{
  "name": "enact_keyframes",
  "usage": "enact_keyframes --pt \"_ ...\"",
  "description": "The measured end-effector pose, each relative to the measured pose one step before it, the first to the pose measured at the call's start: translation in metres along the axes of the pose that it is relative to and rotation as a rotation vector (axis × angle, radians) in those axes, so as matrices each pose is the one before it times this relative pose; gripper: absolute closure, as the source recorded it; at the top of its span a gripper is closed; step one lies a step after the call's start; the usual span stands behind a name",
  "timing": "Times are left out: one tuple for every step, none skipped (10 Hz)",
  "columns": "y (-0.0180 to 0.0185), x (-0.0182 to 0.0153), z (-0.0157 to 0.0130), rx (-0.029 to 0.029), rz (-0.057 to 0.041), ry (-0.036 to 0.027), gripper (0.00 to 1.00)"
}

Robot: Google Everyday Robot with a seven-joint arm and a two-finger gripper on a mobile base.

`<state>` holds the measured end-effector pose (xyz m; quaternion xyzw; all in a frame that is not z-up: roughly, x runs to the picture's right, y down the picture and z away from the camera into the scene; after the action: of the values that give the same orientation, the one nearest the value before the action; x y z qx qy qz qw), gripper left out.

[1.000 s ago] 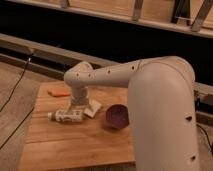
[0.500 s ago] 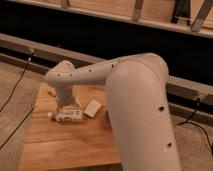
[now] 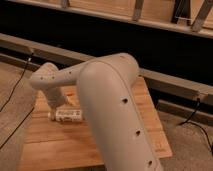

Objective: Stand the bottle upright

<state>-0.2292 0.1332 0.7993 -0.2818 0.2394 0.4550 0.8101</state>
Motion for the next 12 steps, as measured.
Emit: enact_keyframes --pt "-0.00101 -0.00231 0.0065 0.04044 -0.02049 0.00885 0.22" --pt "0.0004 -0.00231 0.00399 0.02703 -0.0119 0.00446 0.22" --pt "0.00074 -0.00405 0.0047 0.03663 -0.01504 0.00272 0.22" --pt "0.00212 -0.00368 0.00152 0.02268 -0.00475 -0.00128 0.22" --pt "0.0013 -0.00264 0.00022 0.01334 -0.00061 -0.00169 0.22" --pt "0.00283 -0.0035 0.00002 0.01521 -0.00265 -0.00181 0.22" --pt "0.00134 -0.00208 -0.00066 0.00608 -0.0007 -0.00178 0.22" --pt "0.00198 -0.00264 -0.00003 0.00841 -0.0027 -0.00118 0.22" --pt "0.00305 -0.00211 0.00043 0.0066 -0.00504 0.00092 0.22" --pt "0.00366 -0.0014 0.00042 0.00487 -0.00639 0.0023 0.22" --pt "0.00438 -0.00101 0.0008 0.00241 -0.00901 0.0028 0.22" --pt "0.00366 -0.00087 0.00091 0.0004 -0.00761 0.00215 0.22"
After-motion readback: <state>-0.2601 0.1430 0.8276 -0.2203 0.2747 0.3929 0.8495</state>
